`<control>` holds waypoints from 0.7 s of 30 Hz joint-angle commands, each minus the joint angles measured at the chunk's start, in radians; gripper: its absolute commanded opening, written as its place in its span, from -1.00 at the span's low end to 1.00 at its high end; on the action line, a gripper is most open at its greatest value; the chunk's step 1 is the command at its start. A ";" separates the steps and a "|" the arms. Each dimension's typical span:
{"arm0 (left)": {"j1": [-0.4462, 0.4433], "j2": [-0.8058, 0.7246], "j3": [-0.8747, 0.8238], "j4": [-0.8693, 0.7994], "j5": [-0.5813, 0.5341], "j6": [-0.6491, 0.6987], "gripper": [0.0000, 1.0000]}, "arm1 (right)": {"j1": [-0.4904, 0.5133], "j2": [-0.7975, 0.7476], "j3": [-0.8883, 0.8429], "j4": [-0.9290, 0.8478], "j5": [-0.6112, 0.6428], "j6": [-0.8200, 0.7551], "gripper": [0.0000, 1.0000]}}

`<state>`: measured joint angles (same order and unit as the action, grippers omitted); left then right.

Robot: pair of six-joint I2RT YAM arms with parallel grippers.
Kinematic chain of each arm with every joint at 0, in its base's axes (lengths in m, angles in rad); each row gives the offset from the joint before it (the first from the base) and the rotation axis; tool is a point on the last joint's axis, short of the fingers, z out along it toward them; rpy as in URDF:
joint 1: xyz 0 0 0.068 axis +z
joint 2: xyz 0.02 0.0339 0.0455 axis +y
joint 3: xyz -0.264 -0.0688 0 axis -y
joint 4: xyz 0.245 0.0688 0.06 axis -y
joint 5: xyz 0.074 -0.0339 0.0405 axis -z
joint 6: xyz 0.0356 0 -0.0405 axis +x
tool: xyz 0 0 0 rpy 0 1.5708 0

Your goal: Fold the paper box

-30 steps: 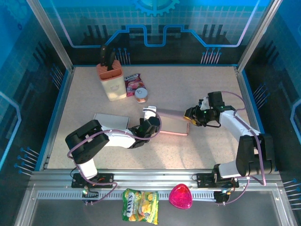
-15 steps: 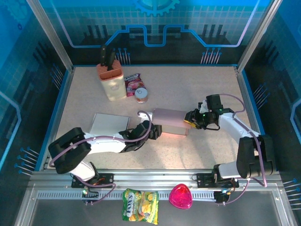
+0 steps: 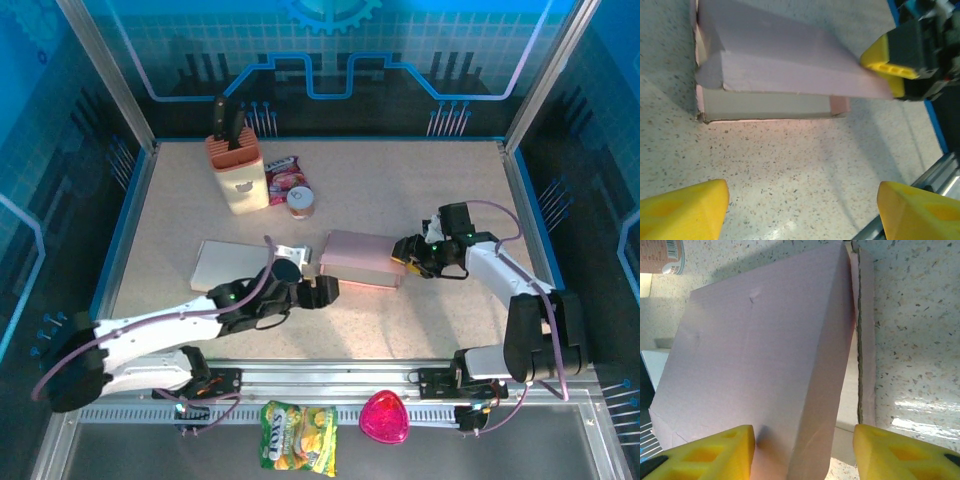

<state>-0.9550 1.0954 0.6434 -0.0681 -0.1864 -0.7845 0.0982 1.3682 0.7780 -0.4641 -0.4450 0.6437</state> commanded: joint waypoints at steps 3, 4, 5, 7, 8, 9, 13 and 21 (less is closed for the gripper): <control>0.128 -0.023 0.132 -0.248 -0.001 0.074 0.60 | 0.002 -0.010 0.033 -0.077 0.044 -0.074 0.31; 0.166 -0.013 0.141 -0.234 0.026 0.098 0.61 | -0.003 -0.010 0.035 -0.083 0.051 -0.084 0.36; 0.217 0.007 0.153 -0.208 0.071 0.120 0.63 | -0.008 -0.010 0.036 -0.088 0.058 -0.094 0.41; 0.301 0.076 0.200 -0.179 0.160 0.159 0.63 | -0.015 -0.005 0.034 -0.091 0.066 -0.108 0.47; 0.327 0.123 0.236 -0.170 0.184 0.191 0.63 | -0.020 0.003 0.034 -0.090 0.067 -0.113 0.48; 0.341 0.175 0.274 -0.169 0.195 0.224 0.64 | -0.021 0.010 0.034 -0.088 0.066 -0.118 0.49; 0.366 0.380 0.410 -0.196 0.229 0.304 0.63 | -0.021 0.050 0.030 -0.062 0.050 -0.122 0.55; 0.368 0.610 0.446 -0.102 0.227 0.325 0.45 | -0.011 0.105 0.020 -0.015 0.031 -0.119 0.49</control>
<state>-0.5919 1.6924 1.0924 -0.2108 0.0238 -0.4950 0.0879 1.4628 0.7925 -0.4965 -0.4007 0.5407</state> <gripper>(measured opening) 0.733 0.750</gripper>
